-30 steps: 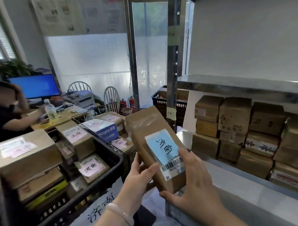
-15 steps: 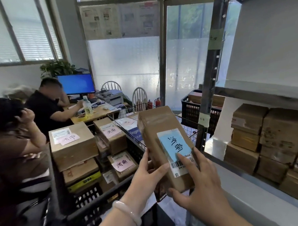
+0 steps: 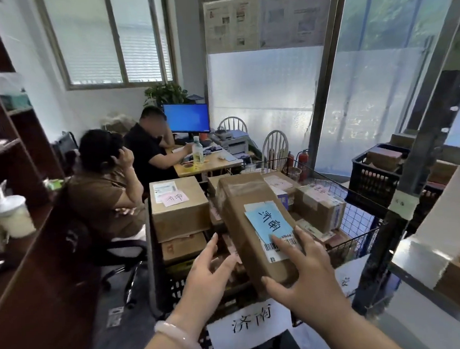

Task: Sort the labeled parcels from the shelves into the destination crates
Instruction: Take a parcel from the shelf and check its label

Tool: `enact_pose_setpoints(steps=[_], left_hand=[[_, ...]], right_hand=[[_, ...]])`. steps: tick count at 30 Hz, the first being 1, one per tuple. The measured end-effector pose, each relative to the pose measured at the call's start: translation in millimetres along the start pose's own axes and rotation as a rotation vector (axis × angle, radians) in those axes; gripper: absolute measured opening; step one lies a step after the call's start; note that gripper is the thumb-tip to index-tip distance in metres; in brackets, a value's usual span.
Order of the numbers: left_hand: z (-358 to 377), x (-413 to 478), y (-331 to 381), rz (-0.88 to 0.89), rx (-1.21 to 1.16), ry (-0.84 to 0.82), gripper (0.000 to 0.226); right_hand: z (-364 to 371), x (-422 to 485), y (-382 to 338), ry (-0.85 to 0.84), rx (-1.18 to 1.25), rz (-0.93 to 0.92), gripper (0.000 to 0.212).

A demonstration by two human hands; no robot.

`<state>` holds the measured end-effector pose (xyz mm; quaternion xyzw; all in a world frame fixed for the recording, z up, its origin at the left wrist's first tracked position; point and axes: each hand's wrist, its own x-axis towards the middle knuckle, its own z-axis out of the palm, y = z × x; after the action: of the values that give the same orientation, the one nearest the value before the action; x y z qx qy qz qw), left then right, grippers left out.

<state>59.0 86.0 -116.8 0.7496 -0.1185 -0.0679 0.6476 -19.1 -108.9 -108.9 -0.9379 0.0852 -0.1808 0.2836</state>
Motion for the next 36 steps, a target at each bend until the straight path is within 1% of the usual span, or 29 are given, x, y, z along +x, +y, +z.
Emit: enact_pose_setpoints(steps=[4, 8, 11, 15, 17, 19, 23, 25, 27, 31, 33, 36], left_hand=[[-14.3, 12.0, -7.9, -0.035, 0.042, 0.129, 0.059], [-30.5, 26.7, -11.8, -0.058, 0.085, 0.272, 0.064], [-36.6, 35.8, -10.9, -0.087, 0.118, 0.361, 0.065], [-43.5, 36.5, -11.0, -0.068, 0.314, 0.446, 0.070], [-48.3, 33.9, -10.9, -0.064, 0.484, 0.472, 0.075], [-50.7, 33.3, -9.0, -0.023, 0.635, 0.453, 0.081], [-44.2, 45.4, -3.8, 0.082, 0.860, 0.198, 0.089], [-38.4, 56.6, -3.5, 0.059, 1.041, 0.121, 0.090], [-34.3, 67.0, -4.8, 0.021, 1.177, 0.088, 0.090], [-31.8, 77.4, -10.7, -0.006, 1.162, 0.048, 0.088], [-33.3, 78.6, -15.0, -0.033, 1.148, 0.059, 0.085], [-38.6, 78.0, -21.1, -0.081, 1.105, 0.096, 0.082]], right_hand=[[-0.3, 24.3, 16.0, -0.084, 0.009, -0.142, 0.076], [-3.6, 54.5, 30.1, -0.246, -0.036, -0.261, 0.077], [-4.1, 79.9, 30.6, -0.355, -0.081, -0.399, 0.076], [-12.2, 117.3, 31.9, -0.526, -0.097, -0.552, 0.073], [-15.6, 134.5, 35.1, -0.596, -0.133, -0.611, 0.072], [-15.2, 148.3, 38.3, -0.654, -0.170, -0.666, 0.071], [-5.2, 170.7, 42.0, -0.729, -0.170, -0.720, 0.071], [2.1, 181.0, 46.7, -0.753, -0.182, -0.743, 0.071], [10.3, 188.8, 54.7, -0.782, -0.193, -0.747, 0.071], [29.6, 197.6, 70.2, -0.829, -0.215, -0.792, 0.075], [37.8, 203.4, 75.4, -0.835, -0.243, -0.817, 0.079], [47.3, 213.9, 80.7, -0.866, -0.356, -0.822, 0.087]])
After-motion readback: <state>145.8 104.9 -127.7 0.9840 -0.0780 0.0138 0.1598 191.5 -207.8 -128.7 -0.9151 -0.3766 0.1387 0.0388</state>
